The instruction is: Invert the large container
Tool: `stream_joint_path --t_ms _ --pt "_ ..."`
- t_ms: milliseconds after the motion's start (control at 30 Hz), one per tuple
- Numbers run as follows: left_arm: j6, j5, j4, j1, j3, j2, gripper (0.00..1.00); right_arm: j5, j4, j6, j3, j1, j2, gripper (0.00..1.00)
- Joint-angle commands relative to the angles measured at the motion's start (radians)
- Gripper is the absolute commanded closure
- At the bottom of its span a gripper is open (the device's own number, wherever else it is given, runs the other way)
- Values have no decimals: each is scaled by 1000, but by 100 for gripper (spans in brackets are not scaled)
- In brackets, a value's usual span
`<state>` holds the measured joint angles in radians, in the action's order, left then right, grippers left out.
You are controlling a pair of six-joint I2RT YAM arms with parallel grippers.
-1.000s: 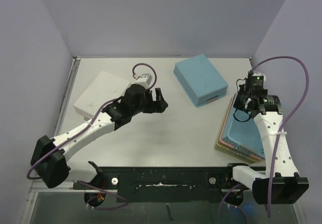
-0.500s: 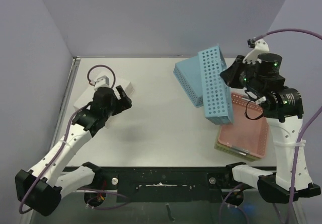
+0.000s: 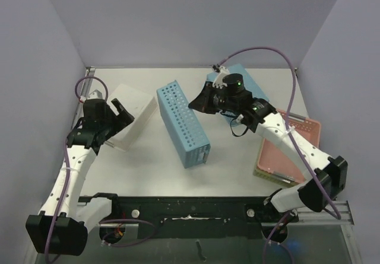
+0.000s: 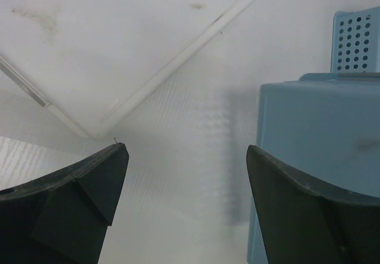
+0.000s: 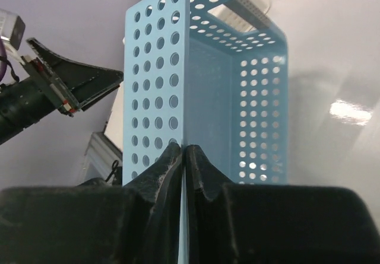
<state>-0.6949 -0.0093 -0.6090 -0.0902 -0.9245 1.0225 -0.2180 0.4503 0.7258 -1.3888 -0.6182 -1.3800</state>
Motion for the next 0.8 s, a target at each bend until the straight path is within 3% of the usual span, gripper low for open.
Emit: stream_joint_path --t_ms 0,167,367,433,533,600,700,767 --pt "58 -13 -44 10 -83 -41 18 -136 -384 228 24 -1 -44 100" --pt "71 21 -54 12 -90 -38 18 -212 -499 359 133 66 -73 100" --pt "100 103 -32 11 -76 -64 18 -368 -733 540 571 330 31 100" --pt "105 110 -33 11 -72 -70 18 -385 -680 501 637 394 71 100" --pt "110 122 -34 10 -62 -76 18 -332 -452 347 625 449 123 100" --pt "114 137 -28 10 -50 -77 18 -258 -278 223 568 454 127 85" --pt "132 179 -4 10 -38 -62 18 -220 -131 74 487 454 94 53" --pt "146 220 16 8 -34 -52 18 -194 -61 6 436 442 70 38"
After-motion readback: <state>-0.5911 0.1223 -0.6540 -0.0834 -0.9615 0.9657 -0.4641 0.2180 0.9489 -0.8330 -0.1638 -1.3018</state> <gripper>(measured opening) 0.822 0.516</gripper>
